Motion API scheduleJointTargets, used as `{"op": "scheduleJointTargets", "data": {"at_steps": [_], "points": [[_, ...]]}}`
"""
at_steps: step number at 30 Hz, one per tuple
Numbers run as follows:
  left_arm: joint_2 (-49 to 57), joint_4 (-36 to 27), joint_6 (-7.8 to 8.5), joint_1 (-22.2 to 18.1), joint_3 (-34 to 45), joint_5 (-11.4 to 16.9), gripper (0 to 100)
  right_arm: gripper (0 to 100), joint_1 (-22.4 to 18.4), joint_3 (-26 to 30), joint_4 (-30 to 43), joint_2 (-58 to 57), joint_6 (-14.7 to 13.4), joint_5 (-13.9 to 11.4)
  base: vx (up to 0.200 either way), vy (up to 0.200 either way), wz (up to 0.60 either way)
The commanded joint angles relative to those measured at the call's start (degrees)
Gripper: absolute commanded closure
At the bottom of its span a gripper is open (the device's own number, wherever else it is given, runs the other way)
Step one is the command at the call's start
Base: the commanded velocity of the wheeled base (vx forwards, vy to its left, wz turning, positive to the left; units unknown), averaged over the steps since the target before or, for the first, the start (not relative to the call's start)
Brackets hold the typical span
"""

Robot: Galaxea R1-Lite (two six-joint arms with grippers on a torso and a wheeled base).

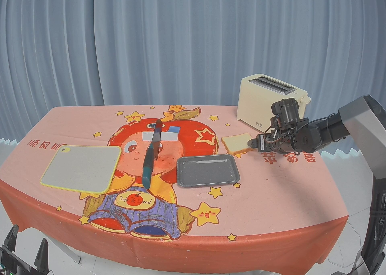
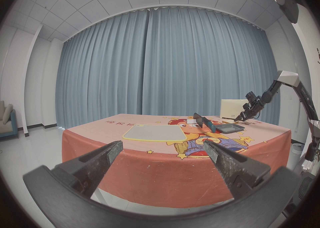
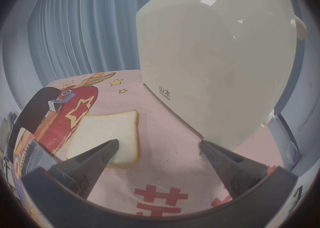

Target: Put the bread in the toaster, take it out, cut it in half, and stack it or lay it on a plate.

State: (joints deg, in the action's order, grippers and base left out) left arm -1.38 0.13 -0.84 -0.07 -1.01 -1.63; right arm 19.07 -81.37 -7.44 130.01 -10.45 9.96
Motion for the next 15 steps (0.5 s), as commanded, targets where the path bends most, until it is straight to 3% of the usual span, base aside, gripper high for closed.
{"op": "scheduleJointTargets", "data": {"at_steps": [1, 3, 4, 15], "points": [[0.0, 0.0, -0.04, 0.0, 1.0, 0.0, 0, 0, 0.2, 0.2, 0.1, 0.2, 0.0, 0.0, 0.0, 0.0, 0.0], [0.1, 0.0, -0.04, 0.0, 1.0, 0.0, 0, 0, 0.2, 0.5, 0.1, 0.1, 0.0, 0.0, 0.0, 0.0, 0.0], [0.0, 0.0, -0.04, 0.0, 1.0, 0.0, 0, 100, 0.3, 0.5, 0.1, 0.1, 0.0, 0.0, 0.0, 0.0, 0.0], [0.0, 0.0, -0.04, 0.0, 1.0, 0.0, 0, 100, 1.8, 2.6, 0.0, -1.2, -0.1, -0.1, 0.0, 0.0, 0.0]]}}
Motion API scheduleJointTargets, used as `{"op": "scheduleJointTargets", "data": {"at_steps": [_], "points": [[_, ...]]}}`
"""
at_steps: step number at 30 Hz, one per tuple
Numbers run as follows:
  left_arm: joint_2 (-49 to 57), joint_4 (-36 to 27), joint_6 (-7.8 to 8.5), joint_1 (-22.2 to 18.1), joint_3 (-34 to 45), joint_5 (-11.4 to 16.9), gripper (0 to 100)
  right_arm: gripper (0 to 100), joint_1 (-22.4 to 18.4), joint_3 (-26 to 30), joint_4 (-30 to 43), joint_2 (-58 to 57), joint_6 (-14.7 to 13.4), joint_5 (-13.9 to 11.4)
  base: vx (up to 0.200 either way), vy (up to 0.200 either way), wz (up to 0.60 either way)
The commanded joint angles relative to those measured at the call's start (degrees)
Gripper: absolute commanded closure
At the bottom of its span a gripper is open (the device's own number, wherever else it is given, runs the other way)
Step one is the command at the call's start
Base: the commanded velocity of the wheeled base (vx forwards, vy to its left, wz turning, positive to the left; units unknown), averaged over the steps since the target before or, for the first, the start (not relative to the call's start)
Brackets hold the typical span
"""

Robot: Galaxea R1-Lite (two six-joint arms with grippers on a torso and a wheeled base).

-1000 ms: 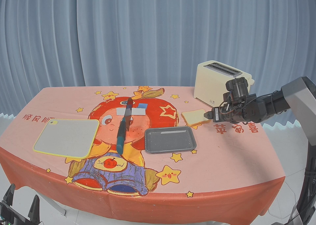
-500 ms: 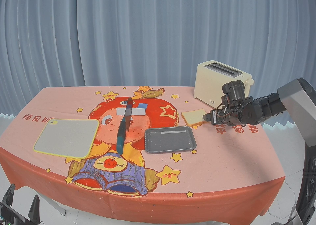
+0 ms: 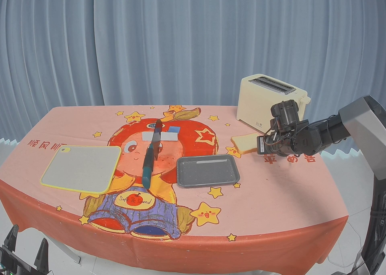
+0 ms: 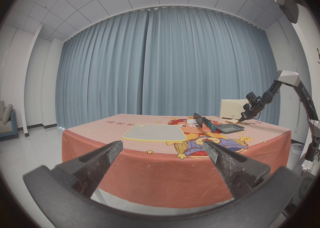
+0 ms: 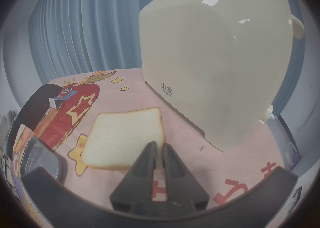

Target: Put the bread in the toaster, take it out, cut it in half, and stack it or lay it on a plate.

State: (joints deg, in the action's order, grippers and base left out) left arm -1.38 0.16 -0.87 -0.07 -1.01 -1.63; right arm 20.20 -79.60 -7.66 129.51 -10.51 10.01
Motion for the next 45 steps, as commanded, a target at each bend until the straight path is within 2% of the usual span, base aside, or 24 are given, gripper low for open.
{"op": "scheduleJointTargets", "data": {"at_steps": [1, 6, 12, 17, 21, 26, 32, 33, 36, 39, 40, 42, 45], "points": [[0.1, 0.0, -0.01, 0.0, 1.0, 0.0, 0, 100, 1.0, 1.5, 0.2, -1.5, 0.0, -0.1, 0.0, 0.0, 0.0], [0.0, 0.0, -0.01, 0.0, 1.0, 0.0, 0, 100, 1.9, 4.5, 0.2, -5.5, -2.0, -0.1, 0.0, 0.0, 0.0], [0.0, 0.0, -0.01, 0.0, 1.0, 0.0, 0, 100, 1.9, 7.0, -0.2, -12.6, -2.6, -0.3, 0.0, 0.0, 0.0], [0.0, 0.0, -0.01, 0.0, 1.0, 0.0, 0, 100, 2.1, 7.4, -0.7, -16.2, -6.2, -0.3, 0.0, 0.0, 0.0], [0.0, 0.0, -0.01, 0.0, 1.0, 0.0, 0, 100, 2.1, 8.9, -0.8, -18.6, -6.4, -0.3, 0.0, 0.0, 0.0], [0.0, 0.0, -0.01, 0.0, 1.0, 0.0, 0, 100, 2.1, 13.8, -1.0, -24.3, -6.5, -0.9, 0.0, 0.0, 0.0], [0.0, 0.0, -0.01, 0.0, 1.0, 0.0, 0, 100, 3.1, 22.3, -1.1, -32.5, -7.0, -1.1, 0.0, 0.0, 0.0], [0.0, 0.0, -0.01, 0.0, 1.0, 0.0, 0, 100, 3.1, 22.3, -1.1, -32.5, -7.0, -1.1, 0.0, 0.0, 0.0], [0.0, 0.0, -0.01, 0.0, 1.0, 0.0, 0, 100, 5.9, 27.7, -1.3, -36.7, -7.5, -0.7, 0.0, 0.0, 0.0], [0.0, 0.0, -0.01, 0.0, 1.0, 0.0, 0, 100, 7.7, 31.1, -3.2, -39.2, -8.2, -0.4, 0.0, 0.0, 0.0], [0.0, 0.0, -0.01, 0.0, 1.0, 0.0, 0, 100, 8.8, 33.9, -5.5, -40.9, -8.3, -0.3, 0.0, 0.0, 0.0], [0.0, -0.1, 0.16, 0.0, 1.0, -0.1, 0, 100, 9.2, 36.0, -7.1, -42.2, -8.3, -0.2, 0.0, 0.0, 0.0], [0.0, 0.0, -0.28, 0.0, 1.0, 0.0, 0, 100, 9.6, 42.5, -12.0, -46.6, -8.6, -0.7, 0.0, 0.0, 0.0]]}}
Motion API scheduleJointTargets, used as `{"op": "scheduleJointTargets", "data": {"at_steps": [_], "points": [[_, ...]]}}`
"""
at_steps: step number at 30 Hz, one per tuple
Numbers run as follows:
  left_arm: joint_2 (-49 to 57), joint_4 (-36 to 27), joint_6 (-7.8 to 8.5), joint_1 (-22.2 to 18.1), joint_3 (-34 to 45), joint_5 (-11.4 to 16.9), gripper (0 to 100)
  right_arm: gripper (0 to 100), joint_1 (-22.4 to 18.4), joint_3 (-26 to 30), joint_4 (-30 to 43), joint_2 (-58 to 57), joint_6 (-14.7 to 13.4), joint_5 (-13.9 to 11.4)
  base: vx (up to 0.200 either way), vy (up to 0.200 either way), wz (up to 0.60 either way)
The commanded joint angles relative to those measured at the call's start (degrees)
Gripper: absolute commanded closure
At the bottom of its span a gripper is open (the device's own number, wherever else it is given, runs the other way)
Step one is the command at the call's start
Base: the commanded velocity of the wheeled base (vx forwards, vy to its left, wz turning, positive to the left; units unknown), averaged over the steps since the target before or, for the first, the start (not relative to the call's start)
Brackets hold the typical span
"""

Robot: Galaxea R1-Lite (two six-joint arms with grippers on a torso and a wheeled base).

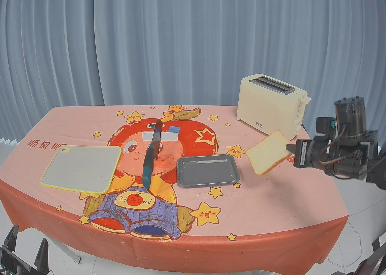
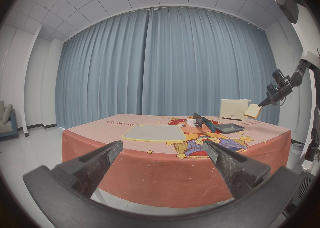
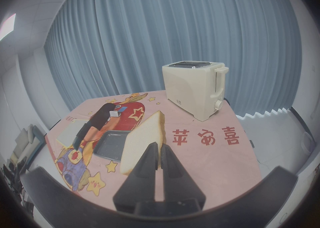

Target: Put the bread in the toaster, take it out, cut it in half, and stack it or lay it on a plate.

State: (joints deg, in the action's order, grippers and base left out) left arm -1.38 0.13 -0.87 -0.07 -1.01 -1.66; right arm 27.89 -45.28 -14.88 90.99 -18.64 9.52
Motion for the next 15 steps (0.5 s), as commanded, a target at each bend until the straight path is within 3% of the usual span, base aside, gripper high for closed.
{"op": "scheduleJointTargets", "data": {"at_steps": [1, 11, 15], "points": [[0.0, 0.0, -0.28, 0.0, 1.0, -0.1, 0, 100, 1.9, 9.2, -5.7, -8.6, -0.3, -0.5, 0.0, 0.0, 0.0], [0.0, 0.0, -0.19, 0.0, 1.0, -0.1, 0, 100, 1.3, 11.2, -9.9, -10.9, -0.3, 0.1, 0.0, 0.0, 0.0], [0.0, 0.0, -0.28, 0.0, 1.0, -0.1, 0, 100, 1.2, 11.1, -9.9, -12.5, -0.2, -0.2, 0.0, 0.2, 0.0]]}}
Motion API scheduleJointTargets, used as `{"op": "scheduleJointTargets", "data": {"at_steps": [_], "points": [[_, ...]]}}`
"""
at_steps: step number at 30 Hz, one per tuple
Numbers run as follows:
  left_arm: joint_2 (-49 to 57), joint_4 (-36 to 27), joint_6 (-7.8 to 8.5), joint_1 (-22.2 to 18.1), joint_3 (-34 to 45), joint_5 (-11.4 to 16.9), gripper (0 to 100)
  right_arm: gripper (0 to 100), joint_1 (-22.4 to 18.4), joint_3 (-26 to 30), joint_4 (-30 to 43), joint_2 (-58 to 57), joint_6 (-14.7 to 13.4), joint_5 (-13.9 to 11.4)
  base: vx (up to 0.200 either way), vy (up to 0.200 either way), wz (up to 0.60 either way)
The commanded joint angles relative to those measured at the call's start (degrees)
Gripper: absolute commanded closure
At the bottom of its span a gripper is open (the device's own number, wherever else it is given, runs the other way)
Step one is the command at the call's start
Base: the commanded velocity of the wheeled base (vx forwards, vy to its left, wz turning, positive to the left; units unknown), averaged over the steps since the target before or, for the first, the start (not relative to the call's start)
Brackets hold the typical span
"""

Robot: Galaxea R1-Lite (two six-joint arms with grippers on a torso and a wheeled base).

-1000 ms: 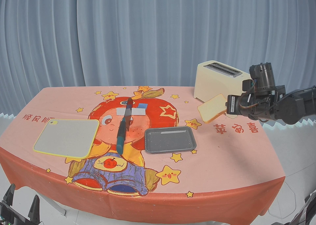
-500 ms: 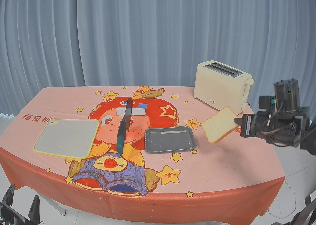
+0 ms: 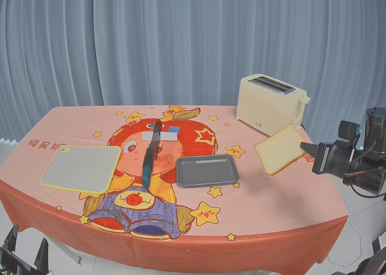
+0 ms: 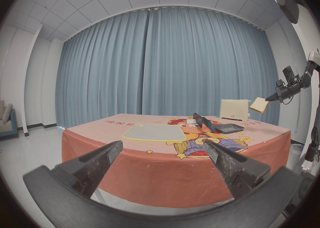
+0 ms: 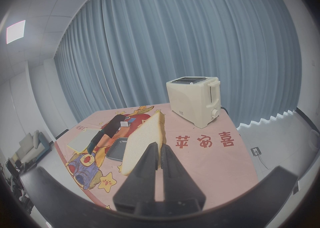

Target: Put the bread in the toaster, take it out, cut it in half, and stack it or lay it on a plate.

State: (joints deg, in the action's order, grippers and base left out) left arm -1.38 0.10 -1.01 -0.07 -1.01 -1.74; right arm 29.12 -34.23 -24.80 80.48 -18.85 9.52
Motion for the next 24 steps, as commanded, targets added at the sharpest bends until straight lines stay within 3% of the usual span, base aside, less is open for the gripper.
{"op": "scheduleJointTargets", "data": {"at_steps": [1, 17, 24], "points": [[0.0, 0.1, -0.13, 0.0, 1.0, 0.0, 0, 100, 0.0, 0.0, 0.0, -2.3, 0.0, -0.3, 0.0, 0.2, 0.0], [0.0, 0.1, -0.22, 0.0, 1.0, 0.0, 0, 100, 2.6, 0.8, -0.1, -2.4, 0.0, -0.6, 0.0, 0.2, 0.0], [0.0, 0.1, -0.22, 0.0, 1.0, 0.0, 0, 100, 4.8, 0.9, 0.0, -3.1, -1.7, -0.8, 0.0, 0.2, 0.0]]}}
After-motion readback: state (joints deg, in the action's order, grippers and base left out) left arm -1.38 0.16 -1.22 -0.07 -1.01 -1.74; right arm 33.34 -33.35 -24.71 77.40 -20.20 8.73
